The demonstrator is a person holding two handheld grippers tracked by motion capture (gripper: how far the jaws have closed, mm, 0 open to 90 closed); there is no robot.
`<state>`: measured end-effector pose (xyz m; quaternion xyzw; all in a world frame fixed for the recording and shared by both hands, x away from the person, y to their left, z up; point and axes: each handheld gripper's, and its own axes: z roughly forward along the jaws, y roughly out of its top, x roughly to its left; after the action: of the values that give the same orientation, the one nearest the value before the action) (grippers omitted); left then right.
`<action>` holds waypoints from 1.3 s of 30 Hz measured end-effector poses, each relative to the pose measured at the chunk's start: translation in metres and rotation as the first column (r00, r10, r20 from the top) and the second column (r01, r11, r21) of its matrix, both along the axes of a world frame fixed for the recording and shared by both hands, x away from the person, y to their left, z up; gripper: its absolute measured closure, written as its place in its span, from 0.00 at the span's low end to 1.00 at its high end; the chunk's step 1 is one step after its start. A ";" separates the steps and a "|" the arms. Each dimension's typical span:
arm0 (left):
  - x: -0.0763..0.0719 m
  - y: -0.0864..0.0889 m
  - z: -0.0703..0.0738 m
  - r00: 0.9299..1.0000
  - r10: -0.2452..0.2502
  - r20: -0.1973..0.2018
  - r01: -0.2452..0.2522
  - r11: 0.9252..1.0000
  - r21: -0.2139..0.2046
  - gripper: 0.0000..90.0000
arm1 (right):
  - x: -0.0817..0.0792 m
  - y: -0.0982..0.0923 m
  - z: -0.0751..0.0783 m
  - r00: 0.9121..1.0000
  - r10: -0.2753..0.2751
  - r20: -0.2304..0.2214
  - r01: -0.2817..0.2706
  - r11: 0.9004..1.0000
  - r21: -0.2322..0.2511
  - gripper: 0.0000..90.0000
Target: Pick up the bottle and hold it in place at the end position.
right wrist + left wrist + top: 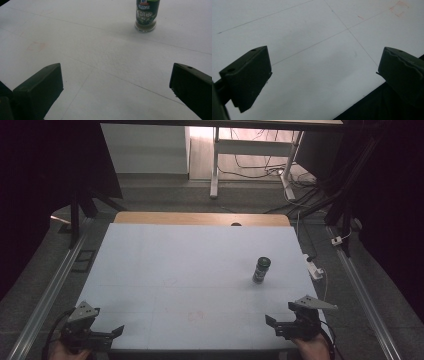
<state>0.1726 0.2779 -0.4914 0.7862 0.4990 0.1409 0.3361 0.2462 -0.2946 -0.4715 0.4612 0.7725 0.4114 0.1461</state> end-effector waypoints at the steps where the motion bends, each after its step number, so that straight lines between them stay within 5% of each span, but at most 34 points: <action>1: 0.000 0.000 0.000 1.000 -0.001 0.001 0.001 1.000 -0.001 0.00 | 0.000 0.000 0.000 1.000 -0.003 -0.003 0.003 1.000 0.000 0.00; 32: 0.000 -0.002 0.000 1.000 -0.025 -0.001 0.025 1.000 0.009 0.00 | -0.002 0.006 0.002 0.999 0.029 0.017 -0.028 0.999 -0.031 0.00; 39: 0.000 -0.001 0.000 1.000 -0.019 -0.002 0.019 1.000 0.001 0.00 | -0.001 0.008 0.007 0.998 0.043 0.056 -0.041 0.999 -0.027 0.00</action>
<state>0.1726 0.2769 -0.4916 0.7911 0.4919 0.1374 0.3366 0.2450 -0.2865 -0.4645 0.4311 0.7828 0.4173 0.1651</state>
